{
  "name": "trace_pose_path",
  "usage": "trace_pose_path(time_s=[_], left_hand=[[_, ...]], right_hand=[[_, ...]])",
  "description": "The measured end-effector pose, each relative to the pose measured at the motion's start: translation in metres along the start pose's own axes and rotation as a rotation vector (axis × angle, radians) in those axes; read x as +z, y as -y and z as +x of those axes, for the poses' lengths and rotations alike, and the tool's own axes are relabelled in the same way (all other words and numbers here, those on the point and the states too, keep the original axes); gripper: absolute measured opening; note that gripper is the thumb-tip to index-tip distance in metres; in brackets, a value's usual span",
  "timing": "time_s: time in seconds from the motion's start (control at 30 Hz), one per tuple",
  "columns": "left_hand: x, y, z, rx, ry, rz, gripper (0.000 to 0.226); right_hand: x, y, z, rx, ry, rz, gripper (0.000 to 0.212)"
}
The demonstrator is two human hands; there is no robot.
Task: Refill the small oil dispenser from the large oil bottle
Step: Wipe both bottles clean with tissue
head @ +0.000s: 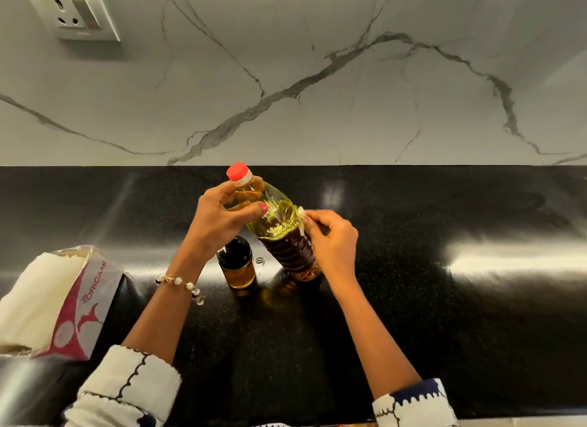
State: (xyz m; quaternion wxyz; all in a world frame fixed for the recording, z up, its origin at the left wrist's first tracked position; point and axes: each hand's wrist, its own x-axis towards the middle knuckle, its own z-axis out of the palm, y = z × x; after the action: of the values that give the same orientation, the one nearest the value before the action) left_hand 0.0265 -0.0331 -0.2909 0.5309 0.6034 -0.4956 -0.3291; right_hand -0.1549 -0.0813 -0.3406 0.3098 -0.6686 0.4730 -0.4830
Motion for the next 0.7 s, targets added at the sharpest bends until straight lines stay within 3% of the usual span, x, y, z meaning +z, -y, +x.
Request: trace_pose_path(time_s=[0.1, 0.2, 0.33, 0.4, 0.57, 0.63, 0.7], left_hand=[[-0.003, -0.001, -0.004, -0.027, 0.039, -0.065, 0.042], [0.001, -0.004, -0.004, -0.033, 0.031, -0.093, 0.048], [0.019, -0.005, -0.001, -0.076, -0.107, -0.05, 0.042], [0.023, -0.004, 0.002, -0.1, -0.183, 0.001, 0.045], [0.023, 0.0, 0.005, -0.149, -0.276, 0.081, 0.036], [0.026, -0.001, 0.005, -0.153, -0.31, 0.118, 0.035], [0.03, -0.004, 0.005, -0.15, -0.34, 0.147, 0.036]], right_hand=[[-0.003, -0.005, -0.014, 0.105, 0.003, -0.006, 0.015], [0.001, 0.016, -0.017, -0.027, -0.024, 0.003, 0.022], [0.007, 0.029, -0.001, -0.165, -0.041, 0.016, 0.019], [0.007, 0.015, 0.004, -0.116, -0.032, 0.0, 0.016], [-0.003, -0.027, -0.016, 0.252, 0.01, -0.088, 0.019], [0.0, -0.021, -0.025, 0.218, -0.007, -0.084, 0.019], [0.011, -0.001, -0.031, 0.069, -0.016, -0.098, 0.019]])
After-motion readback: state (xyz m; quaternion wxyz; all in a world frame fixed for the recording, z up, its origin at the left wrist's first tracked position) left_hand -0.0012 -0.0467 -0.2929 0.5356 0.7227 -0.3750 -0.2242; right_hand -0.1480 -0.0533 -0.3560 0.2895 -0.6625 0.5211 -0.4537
